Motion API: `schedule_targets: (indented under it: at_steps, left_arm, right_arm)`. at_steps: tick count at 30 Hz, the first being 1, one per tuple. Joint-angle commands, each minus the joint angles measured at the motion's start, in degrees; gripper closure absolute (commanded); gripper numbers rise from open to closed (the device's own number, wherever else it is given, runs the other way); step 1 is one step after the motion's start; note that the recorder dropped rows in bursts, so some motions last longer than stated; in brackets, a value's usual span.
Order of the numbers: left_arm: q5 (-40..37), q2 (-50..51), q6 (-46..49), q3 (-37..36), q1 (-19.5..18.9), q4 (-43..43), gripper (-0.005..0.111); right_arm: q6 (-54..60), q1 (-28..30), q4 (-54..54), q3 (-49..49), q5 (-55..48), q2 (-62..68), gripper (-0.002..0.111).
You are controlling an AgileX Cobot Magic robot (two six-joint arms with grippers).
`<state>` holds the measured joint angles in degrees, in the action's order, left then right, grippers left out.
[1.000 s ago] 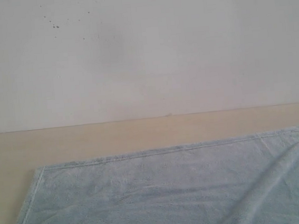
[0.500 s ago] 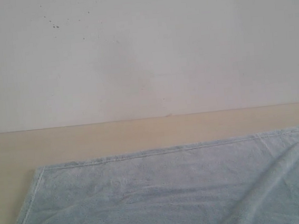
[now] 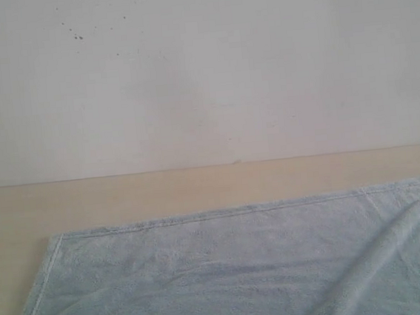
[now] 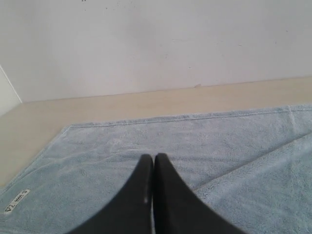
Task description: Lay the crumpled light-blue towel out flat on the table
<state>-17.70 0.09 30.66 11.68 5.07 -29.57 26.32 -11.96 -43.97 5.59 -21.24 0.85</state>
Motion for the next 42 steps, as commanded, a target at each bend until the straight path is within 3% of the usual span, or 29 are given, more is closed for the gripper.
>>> schedule_targets:
  at_steps: [1, 4, 9, 13, 33, 35, 37, 39, 42]
  left_arm:
    - [0.6, -0.1, 0.0, -0.1, 0.2, 0.0, 0.103]
    - [0.6, -0.1, 0.0, -0.1, 0.2, 0.0, 0.103]
    - [0.6, -0.1, 0.0, -0.1, 0.2, 0.0, 0.103]
    - [0.6, -0.1, 0.0, -0.1, 0.2, 0.0, 0.103]
    - [0.7, -0.1, 0.0, -0.1, 0.2, 0.4, 0.103]
    - [0.8, -0.1, 0.0, -0.8, 0.2, 7.6, 0.103]
    - [1.6, -0.1, 0.0, -2.9, 0.2, 23.1, 0.103]
    - [2.6, -0.1, 0.0, -6.2, 0.2, 31.1, 0.103]
    - [3.1, -0.1, 0.0, -10.6, 0.2, 22.8, 0.103]
  right_arm:
    - [1.0, 0.0, 4.5, -3.6, 2.4, -0.9, 0.109]
    - [-2.3, 0.0, 17.1, -5.6, 7.2, -0.9, 0.109]
    - [-21.2, -0.1, 41.9, -5.6, 9.2, -0.9, 0.109]
    - [-27.1, 0.1, 52.9, -5.6, -0.3, -0.9, 0.109]
    - [-24.7, 0.0, 52.2, -5.6, 2.8, -0.9, 0.109]
    - [-24.7, 0.0, 52.2, -5.6, 2.8, -0.9, 0.109]
    - [-24.7, 0.0, 52.2, -5.6, 2.8, -0.9, 0.109]
    - [-24.7, 0.0, 52.2, -5.6, 2.8, -0.9, 0.109]
    - [-24.7, 0.0, 52.2, -5.6, 2.8, -0.9, 0.109]
